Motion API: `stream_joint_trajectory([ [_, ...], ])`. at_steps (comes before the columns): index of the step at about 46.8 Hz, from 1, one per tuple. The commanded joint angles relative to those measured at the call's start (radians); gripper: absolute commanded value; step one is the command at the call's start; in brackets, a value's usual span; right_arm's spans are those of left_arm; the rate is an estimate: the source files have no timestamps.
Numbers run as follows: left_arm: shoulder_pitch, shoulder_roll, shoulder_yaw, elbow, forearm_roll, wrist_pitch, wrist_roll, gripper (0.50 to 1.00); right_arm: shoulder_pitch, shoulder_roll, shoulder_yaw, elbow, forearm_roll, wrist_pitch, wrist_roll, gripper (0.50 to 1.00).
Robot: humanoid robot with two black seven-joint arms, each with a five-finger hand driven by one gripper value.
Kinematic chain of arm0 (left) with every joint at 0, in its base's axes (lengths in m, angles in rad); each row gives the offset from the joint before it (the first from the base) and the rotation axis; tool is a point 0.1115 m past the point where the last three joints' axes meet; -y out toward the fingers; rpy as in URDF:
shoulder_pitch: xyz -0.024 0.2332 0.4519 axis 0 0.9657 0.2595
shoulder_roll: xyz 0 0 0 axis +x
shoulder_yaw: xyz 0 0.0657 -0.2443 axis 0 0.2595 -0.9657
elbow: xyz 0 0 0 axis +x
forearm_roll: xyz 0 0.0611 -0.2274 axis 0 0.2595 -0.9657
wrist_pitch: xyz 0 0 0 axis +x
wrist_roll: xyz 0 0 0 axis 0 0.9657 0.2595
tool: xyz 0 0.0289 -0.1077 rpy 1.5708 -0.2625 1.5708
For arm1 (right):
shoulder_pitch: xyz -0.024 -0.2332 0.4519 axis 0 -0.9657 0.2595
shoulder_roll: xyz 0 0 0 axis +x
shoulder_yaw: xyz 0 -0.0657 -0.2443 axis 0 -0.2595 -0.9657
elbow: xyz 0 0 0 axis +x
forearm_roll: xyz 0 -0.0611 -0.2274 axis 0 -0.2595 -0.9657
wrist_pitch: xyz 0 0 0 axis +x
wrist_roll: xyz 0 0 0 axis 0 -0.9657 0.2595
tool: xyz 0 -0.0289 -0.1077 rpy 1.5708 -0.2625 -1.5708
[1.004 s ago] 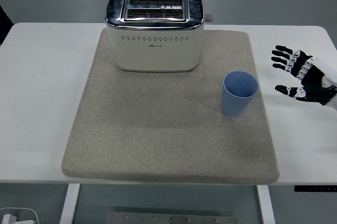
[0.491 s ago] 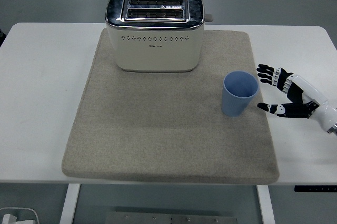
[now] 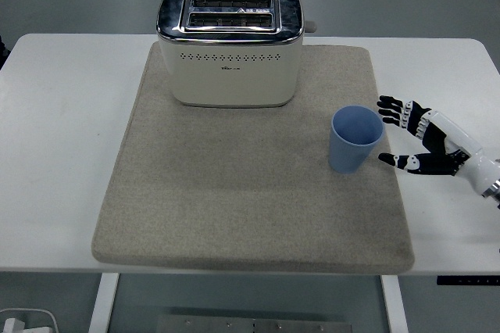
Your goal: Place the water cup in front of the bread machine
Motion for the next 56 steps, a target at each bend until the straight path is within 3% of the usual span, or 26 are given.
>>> stream_joint_trajectory([
  [1, 0.0, 0.0, 0.0, 0.0, 0.0, 0.0, 0.0, 1.0, 0.003, -0.001, -0.005, -0.001, -0.001, 0.002, 0.0, 0.924],
  [18, 0.0, 0.0, -0.001, 0.0, 0.0, 0.0, 0.0, 1.0, 0.018, 0.015, -0.023, -0.003, 0.0, 0.011, -0.008, 0.924],
  [38, 0.0, 0.0, -0.001, 0.0, 0.0, 0.0, 0.0, 1.0, 0.049, 0.058, -0.042, -0.012, 0.002, 0.011, -0.089, 0.924],
  [56, 0.0, 0.0, 0.0, 0.0, 0.0, 0.0, 0.0, 1.0, 0.067, 0.101, -0.042, -0.024, 0.007, 0.009, -0.092, 0.924],
])
